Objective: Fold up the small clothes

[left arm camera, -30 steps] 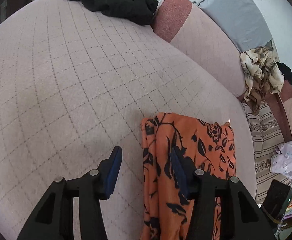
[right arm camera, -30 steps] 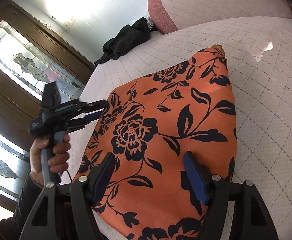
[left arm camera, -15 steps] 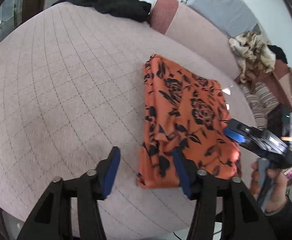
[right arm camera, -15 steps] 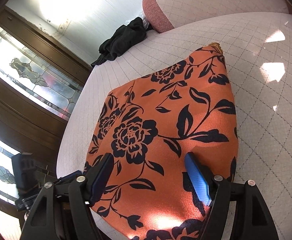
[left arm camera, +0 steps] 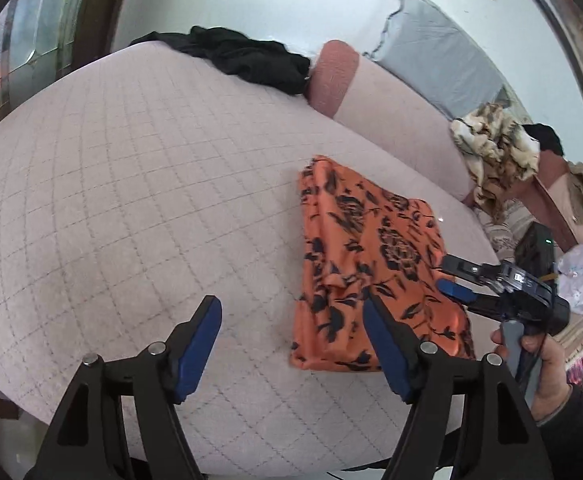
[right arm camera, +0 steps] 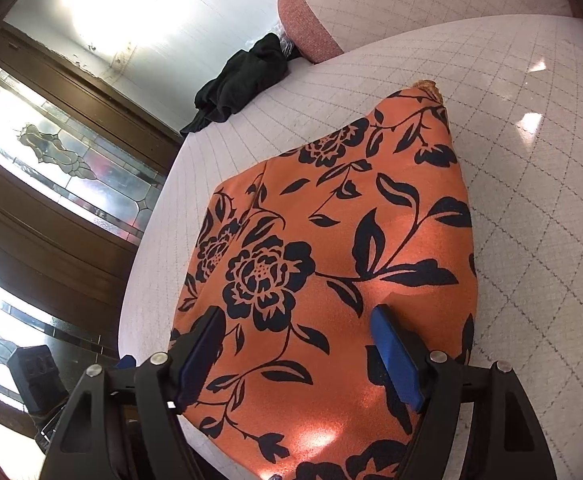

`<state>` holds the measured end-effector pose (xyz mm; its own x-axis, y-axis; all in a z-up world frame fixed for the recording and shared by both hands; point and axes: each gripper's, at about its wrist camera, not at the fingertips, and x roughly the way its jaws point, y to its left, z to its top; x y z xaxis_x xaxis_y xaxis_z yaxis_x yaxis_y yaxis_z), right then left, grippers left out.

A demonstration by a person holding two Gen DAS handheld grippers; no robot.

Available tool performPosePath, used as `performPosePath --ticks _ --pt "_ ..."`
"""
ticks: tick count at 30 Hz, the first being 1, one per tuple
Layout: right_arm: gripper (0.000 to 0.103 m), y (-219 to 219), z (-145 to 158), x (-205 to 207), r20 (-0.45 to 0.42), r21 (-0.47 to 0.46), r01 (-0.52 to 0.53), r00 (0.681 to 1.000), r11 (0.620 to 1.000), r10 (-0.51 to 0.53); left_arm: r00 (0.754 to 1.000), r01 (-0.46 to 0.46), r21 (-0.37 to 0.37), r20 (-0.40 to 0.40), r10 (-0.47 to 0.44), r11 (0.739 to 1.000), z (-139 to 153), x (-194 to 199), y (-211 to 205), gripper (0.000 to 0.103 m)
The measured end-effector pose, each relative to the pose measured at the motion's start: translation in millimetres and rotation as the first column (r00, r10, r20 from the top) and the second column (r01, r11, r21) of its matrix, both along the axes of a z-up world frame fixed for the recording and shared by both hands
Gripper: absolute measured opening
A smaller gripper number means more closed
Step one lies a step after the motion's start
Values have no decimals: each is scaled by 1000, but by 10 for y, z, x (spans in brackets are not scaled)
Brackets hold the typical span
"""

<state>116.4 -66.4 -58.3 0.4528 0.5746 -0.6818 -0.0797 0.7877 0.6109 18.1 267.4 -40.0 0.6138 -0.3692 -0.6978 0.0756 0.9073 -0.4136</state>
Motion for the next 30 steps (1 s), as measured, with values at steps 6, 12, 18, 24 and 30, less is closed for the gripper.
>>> performPosePath --ticks 6,12,18,24,30 --pt "84 53 2 10 9 -12 -1 1000 1000 1 998 -48 13 -28 48 999 -56 145 131 74" --pt "89 178 46 -1 30 -66 -13 999 998 15 997 -39 66 -59 43 997 -99 126 98 74" --pt "89 86 215 -184 90 -100 52 995 994 -43 996 -63 163 -52 73 985 -126 115 15 74" --pt "89 -205 312 -572 122 -56 106 988 993 -98 997 -65 266 -24 74 962 -136 79 -157 74" --pt "89 -661 166 -1052 92 20 185 978 983 -186 998 -57 333 28 51 941 -72 16 -344 74"
